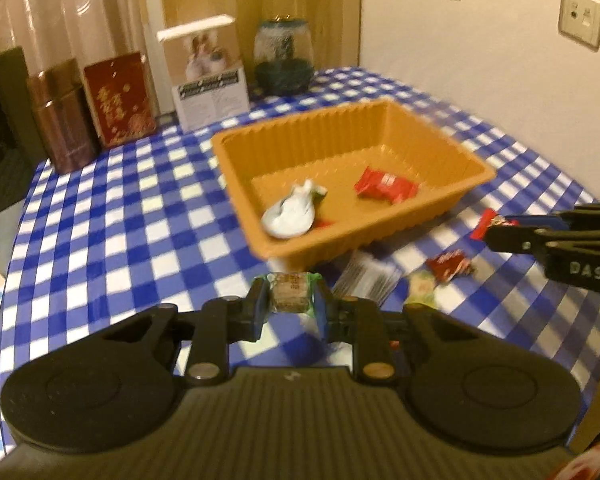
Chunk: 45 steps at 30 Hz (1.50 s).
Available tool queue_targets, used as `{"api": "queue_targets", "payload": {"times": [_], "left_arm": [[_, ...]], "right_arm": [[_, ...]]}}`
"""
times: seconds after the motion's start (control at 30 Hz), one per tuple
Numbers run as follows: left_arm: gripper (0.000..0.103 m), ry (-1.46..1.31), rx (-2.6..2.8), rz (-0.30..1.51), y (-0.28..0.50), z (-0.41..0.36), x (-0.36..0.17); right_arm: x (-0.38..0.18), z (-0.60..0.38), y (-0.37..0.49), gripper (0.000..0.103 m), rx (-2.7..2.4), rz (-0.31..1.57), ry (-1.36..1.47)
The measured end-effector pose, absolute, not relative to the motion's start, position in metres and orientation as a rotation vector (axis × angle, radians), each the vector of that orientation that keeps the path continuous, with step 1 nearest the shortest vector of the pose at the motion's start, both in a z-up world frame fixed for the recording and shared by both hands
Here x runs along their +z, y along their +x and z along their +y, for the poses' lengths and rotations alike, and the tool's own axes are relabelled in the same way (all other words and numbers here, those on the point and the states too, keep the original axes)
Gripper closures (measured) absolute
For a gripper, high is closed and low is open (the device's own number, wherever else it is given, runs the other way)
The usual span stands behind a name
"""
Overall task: Organize snacks
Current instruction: 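Close the left tool on the green-wrapped candy while the right tool grasps a small red packet, then carry both candies over the orange tray and open both tools to drop them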
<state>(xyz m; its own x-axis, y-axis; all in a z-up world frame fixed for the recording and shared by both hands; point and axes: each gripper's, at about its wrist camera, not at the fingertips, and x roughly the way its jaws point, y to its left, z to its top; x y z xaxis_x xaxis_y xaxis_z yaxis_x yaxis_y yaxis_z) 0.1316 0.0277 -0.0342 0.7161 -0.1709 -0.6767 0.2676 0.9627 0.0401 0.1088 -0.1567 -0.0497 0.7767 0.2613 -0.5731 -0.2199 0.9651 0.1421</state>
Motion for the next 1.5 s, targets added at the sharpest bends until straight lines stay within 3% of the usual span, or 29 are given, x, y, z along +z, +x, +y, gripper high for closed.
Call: {"api": "queue_targets", "payload": {"times": [0.37, 0.87, 0.93, 1.03, 1.2, 1.33, 1.5], "left_arm": [[0.081, 0.040, -0.255, 0.663, 0.177, -0.004, -0.015], [0.079, 0.018, -0.276, 0.670, 0.234, -0.028, -0.040], [0.074, 0.014, -0.283, 0.664, 0.237, -0.031, -0.043], [0.053, 0.019, -0.276, 0.661, 0.237, -0.032, -0.047], [0.049, 0.039, -0.214, 0.645, 0.230, -0.022, -0.044], [0.022, 0.018, -0.172, 0.608, 0.222, -0.009, -0.036], [0.020, 0.023, -0.163, 0.596, 0.221, -0.004, -0.034]], "right_arm": [[-0.024, -0.181, 0.156, 0.083, 0.257, 0.538, 0.125], [-0.039, -0.197, 0.219, 0.083, 0.242, 0.581, 0.168], [-0.041, -0.197, 0.220, 0.083, 0.243, 0.584, 0.168], [-0.042, -0.198, 0.221, 0.083, 0.241, 0.590, 0.172], [-0.041, -0.197, 0.220, 0.083, 0.245, 0.591, 0.175], [-0.041, -0.194, 0.219, 0.083, 0.263, 0.594, 0.170], [-0.041, -0.190, 0.220, 0.083, 0.283, 0.595, 0.176]]}}
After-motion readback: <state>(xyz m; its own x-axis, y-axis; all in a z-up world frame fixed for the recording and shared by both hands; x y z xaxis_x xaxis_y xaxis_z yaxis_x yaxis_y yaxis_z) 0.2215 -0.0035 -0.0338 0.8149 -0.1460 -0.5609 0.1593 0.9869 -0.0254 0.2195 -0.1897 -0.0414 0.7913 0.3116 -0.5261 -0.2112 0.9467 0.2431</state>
